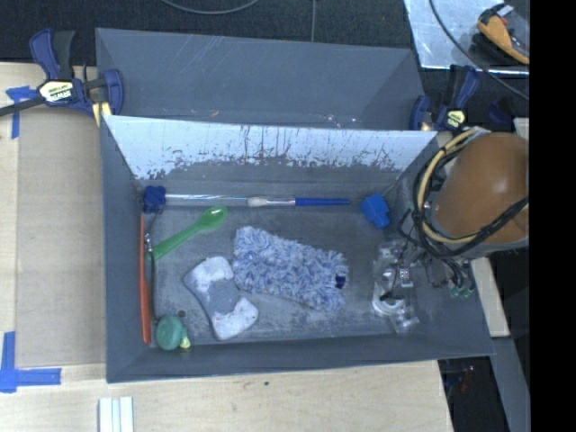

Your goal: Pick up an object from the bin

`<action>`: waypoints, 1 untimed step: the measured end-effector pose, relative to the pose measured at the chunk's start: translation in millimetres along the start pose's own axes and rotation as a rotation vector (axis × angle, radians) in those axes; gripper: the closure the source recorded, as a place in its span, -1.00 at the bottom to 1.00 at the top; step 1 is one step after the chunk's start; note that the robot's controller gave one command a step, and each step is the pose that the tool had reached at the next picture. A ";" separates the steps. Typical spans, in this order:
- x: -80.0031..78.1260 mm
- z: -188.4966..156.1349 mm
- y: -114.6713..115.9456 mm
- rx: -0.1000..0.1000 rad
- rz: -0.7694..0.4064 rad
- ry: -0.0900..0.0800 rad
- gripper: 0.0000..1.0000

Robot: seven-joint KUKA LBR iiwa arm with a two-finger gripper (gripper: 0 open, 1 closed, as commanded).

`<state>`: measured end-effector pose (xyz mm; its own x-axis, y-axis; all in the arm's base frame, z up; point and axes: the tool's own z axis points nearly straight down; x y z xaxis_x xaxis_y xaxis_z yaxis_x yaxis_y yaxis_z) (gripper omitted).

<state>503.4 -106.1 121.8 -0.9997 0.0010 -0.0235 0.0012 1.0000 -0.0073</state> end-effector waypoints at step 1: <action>-20.3 50.6 58.3 0.000 -0.188 -0.003 1.00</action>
Offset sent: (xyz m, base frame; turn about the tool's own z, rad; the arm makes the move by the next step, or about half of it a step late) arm 0.0000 0.0000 0.0000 0.0000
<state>524.9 -48.1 71.2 -0.9822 -0.1862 -0.0248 -0.1860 0.9825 -0.0118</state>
